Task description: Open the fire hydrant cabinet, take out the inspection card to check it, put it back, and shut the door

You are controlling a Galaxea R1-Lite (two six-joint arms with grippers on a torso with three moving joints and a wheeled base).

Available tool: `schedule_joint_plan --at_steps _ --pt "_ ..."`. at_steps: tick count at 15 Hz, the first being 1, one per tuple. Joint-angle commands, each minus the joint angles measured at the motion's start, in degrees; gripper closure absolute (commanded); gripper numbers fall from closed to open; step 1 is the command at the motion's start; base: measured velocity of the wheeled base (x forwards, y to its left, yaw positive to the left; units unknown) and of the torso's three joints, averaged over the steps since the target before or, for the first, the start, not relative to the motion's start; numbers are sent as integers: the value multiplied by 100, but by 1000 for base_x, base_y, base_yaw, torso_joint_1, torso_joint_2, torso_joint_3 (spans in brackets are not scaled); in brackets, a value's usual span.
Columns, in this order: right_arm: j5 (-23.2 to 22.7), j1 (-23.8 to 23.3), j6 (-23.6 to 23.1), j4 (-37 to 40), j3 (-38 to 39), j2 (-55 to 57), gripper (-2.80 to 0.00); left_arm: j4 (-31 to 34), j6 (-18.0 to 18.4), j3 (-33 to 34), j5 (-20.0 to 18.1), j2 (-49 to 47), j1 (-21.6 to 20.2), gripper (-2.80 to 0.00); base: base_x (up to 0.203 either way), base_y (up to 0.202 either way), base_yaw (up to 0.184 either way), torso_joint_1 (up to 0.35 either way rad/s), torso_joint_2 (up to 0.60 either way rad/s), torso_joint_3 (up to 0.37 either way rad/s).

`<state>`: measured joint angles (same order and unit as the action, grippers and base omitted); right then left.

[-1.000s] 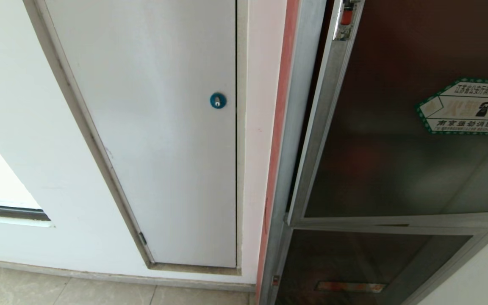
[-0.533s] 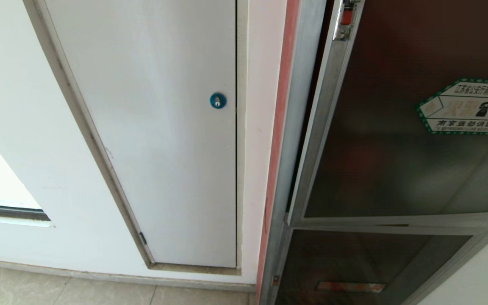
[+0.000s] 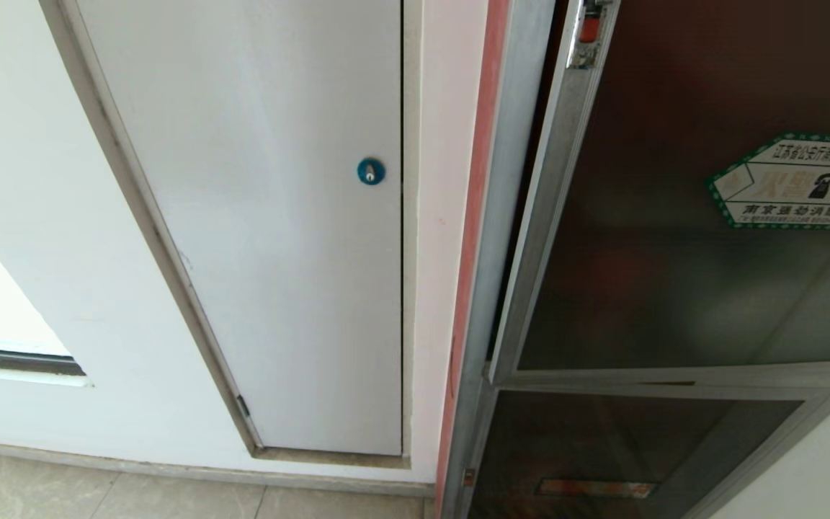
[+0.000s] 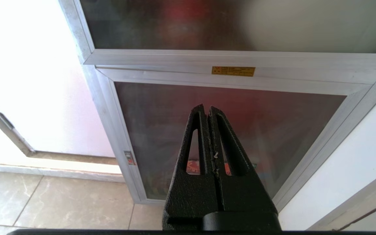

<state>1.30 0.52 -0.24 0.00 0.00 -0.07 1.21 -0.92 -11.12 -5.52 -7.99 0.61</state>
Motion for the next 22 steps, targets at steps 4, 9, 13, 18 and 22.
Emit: schedule_joint_plan --at_steps 4,9,13,18,22 --pt "2 4 -2 0 0 -4 0 -17 -221 -876 -1042 -1698 76 0 0 0 0 0 0 0" --pt "2 2 -2 0 0 -8 0 -26 -688 -2135 -2124 -3407 190 0 0 0 0 0 0 0" --pt "2 3 -2 0 0 -9 0 -32 -1065 -3200 -2752 -4769 1273 0 0 0 0 0 0 0" --pt "2 7 -2 0 0 -10 0 -1296 -1215 -3799 -2848 -6522 2197 0 0 0 0 0 0 0" --pt "2 8 -2 0 0 -4 0 -1840 -1256 -4780 -2858 -8014 2390 0 0 0 0 0 0 0"
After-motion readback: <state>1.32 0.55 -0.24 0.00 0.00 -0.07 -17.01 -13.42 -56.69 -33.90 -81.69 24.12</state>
